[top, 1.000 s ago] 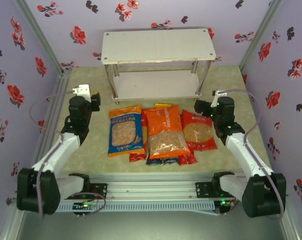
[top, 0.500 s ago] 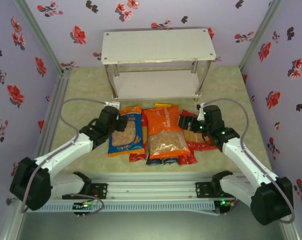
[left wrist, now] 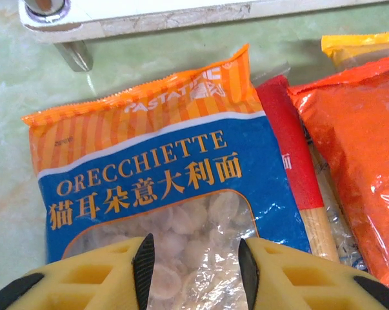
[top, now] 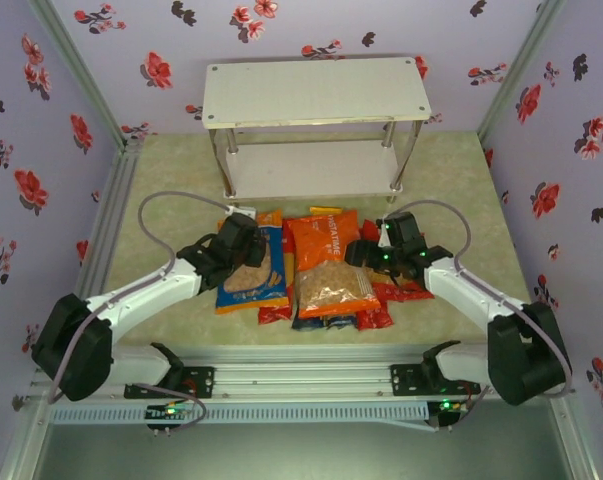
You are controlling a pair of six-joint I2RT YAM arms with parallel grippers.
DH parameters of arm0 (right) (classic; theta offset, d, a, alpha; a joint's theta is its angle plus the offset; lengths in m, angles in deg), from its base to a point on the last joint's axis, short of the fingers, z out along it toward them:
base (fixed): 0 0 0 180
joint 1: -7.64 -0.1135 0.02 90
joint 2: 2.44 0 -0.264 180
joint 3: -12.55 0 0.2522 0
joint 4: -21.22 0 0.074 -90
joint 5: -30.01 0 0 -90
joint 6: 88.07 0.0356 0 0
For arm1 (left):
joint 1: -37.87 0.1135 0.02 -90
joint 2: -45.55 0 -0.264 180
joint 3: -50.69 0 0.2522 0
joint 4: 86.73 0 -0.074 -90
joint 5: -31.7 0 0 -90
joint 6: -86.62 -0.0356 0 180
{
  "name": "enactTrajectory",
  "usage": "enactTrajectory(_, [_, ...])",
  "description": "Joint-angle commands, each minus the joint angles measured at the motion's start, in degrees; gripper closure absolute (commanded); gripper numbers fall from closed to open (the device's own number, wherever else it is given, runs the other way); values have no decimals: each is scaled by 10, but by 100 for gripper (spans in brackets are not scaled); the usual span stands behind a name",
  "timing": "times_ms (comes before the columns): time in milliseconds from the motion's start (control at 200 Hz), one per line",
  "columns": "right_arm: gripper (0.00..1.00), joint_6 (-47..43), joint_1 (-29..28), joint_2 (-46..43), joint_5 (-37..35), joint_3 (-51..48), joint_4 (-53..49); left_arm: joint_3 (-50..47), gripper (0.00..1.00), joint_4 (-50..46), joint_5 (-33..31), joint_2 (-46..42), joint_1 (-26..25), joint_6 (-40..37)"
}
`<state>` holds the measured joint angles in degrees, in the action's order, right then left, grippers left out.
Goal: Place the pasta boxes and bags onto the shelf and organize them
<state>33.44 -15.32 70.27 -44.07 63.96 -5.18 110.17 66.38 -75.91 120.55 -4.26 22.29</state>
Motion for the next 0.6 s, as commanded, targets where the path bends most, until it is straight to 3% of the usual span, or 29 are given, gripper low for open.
enactTrajectory(0, [20, 16, -11, 19, 34, 7, 33, 12, 58, -18, -8, 16, -8, 22])
enactTrajectory(320, [21, 13, -25, 17, 46, 22, 24, 23, 57, 7, 20, 44, -29, 38])
enactTrajectory(595, [14, 5, -28, 4, 41, 32, 4, 36, 53, 17, 9, 77, -43, 31])
